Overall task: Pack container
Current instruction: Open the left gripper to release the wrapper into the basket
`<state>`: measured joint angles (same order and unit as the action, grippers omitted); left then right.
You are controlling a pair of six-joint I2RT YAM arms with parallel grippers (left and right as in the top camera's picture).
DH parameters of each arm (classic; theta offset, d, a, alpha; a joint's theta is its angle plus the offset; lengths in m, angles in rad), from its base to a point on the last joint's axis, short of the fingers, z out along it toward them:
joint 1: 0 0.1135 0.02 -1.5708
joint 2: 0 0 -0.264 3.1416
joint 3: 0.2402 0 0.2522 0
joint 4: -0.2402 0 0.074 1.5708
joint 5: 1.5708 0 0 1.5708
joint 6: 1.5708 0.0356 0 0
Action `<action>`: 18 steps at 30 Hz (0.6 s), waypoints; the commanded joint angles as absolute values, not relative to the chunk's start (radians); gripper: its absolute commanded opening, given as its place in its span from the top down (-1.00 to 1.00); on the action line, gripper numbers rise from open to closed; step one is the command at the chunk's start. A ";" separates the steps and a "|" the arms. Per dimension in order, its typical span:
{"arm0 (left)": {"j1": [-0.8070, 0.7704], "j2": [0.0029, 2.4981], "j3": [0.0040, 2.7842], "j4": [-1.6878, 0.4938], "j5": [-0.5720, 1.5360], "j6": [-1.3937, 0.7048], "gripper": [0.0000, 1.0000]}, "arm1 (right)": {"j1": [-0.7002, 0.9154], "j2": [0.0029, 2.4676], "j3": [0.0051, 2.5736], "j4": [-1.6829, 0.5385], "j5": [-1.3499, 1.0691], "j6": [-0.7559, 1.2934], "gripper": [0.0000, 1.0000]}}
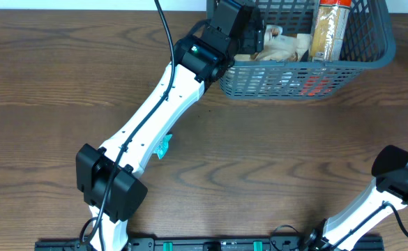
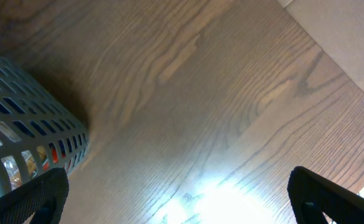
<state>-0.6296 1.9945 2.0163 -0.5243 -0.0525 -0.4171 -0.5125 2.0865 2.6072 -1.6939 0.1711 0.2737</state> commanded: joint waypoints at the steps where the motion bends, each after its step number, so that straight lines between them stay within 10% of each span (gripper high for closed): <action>1: -0.620 2.002 2.027 -0.537 -0.061 -0.412 -0.60 | -0.517 2.095 2.603 -1.695 0.171 0.265 -0.99; 18: -0.615 1.593 2.028 -0.657 -0.200 -0.380 -0.72 | -0.517 2.095 2.603 -1.695 0.171 0.265 -0.98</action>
<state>-0.6231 1.7126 2.0163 -0.6228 -0.0849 -0.3870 -0.5125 2.0865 2.6072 -1.6936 0.1711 0.2737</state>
